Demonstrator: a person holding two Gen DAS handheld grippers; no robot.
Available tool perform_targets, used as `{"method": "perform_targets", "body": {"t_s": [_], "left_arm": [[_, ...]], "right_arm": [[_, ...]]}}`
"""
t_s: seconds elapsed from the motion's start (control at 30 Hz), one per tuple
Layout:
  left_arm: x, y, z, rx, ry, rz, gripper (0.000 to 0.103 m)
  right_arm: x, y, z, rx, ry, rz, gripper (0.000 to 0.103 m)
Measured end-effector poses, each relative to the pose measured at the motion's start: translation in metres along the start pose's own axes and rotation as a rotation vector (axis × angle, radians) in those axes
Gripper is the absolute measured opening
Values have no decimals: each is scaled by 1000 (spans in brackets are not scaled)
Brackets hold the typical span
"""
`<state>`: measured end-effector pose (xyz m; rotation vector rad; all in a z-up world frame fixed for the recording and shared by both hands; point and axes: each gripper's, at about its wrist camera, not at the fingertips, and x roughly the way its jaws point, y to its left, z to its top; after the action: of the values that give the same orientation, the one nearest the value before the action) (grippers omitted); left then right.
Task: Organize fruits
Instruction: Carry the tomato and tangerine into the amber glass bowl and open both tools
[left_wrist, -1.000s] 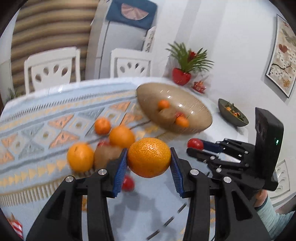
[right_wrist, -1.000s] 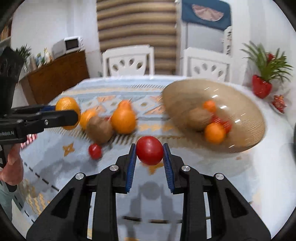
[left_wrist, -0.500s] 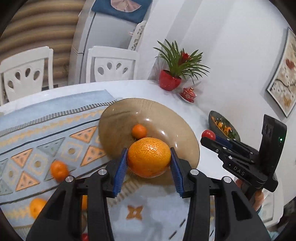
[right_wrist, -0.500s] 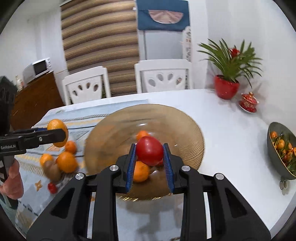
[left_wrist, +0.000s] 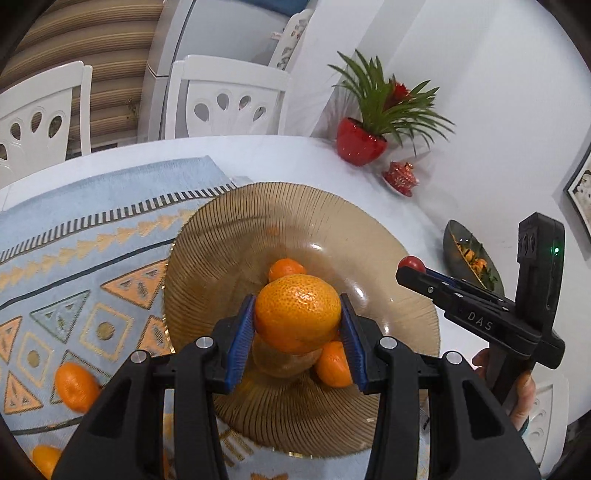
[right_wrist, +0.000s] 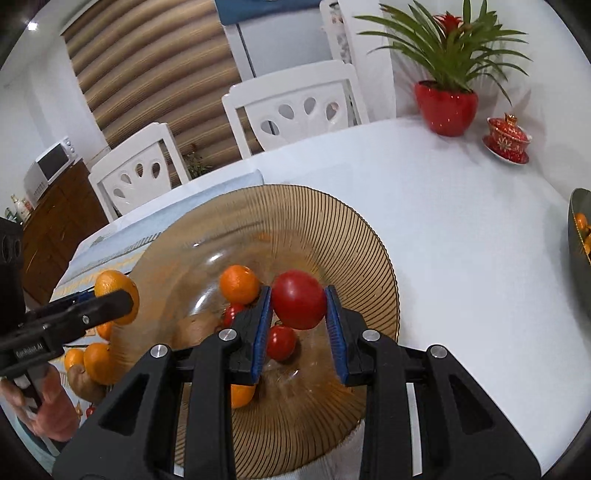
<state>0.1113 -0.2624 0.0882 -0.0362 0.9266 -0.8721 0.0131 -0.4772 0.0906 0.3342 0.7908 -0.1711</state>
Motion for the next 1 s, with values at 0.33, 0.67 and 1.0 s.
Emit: {"method": "perform_targets", "body": {"t_s": [0.33,0.67,1.0], "left_arm": [[7,5,0,-32,19,-9,51],[-23,2,-13,-16,-6,-3,51],[-70,-12,-29,11,-60,-12,52]], "right_arm": [[0,5,-6,-15,-5,-34,36],[-18,9,-23,10,-6,0,37],[-58,36,-32,-29,-43,24,37]]}}
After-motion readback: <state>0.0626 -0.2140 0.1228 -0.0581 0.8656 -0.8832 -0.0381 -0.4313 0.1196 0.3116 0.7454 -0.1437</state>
